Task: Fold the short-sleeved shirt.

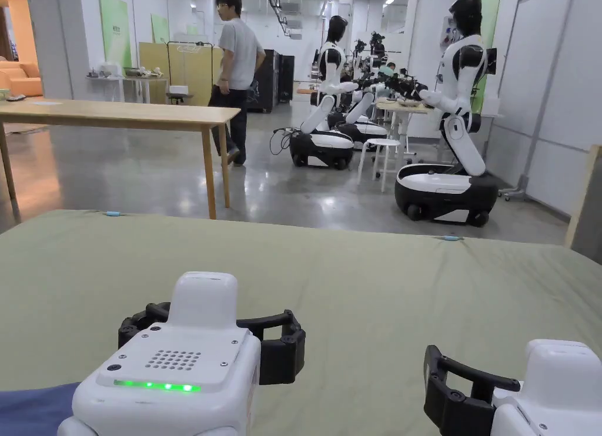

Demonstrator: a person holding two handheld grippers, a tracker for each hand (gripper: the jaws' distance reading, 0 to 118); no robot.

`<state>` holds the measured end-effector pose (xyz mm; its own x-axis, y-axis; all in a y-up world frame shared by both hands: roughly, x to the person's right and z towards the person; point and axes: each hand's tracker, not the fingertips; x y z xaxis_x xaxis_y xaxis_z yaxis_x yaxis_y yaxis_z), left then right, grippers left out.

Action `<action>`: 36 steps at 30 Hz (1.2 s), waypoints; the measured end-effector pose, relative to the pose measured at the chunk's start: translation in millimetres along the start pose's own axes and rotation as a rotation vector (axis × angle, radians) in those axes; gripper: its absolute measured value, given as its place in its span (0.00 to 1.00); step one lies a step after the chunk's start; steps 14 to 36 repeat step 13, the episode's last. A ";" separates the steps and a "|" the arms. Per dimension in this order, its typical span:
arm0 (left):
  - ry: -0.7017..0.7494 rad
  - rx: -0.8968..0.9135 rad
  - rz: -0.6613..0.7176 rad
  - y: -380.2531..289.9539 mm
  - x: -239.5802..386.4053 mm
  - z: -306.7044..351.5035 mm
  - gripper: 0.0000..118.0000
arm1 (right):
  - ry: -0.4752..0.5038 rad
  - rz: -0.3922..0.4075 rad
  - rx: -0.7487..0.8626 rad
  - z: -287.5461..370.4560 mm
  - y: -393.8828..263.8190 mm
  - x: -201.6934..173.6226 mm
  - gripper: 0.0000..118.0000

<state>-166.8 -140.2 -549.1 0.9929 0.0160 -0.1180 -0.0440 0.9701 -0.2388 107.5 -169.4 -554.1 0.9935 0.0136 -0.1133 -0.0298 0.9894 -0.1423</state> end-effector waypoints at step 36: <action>0.063 0.018 -0.034 -8.3 6.8 -1.5 1.00 | 0.005 0.001 -0.012 1.6 -2.9 -0.1 1.00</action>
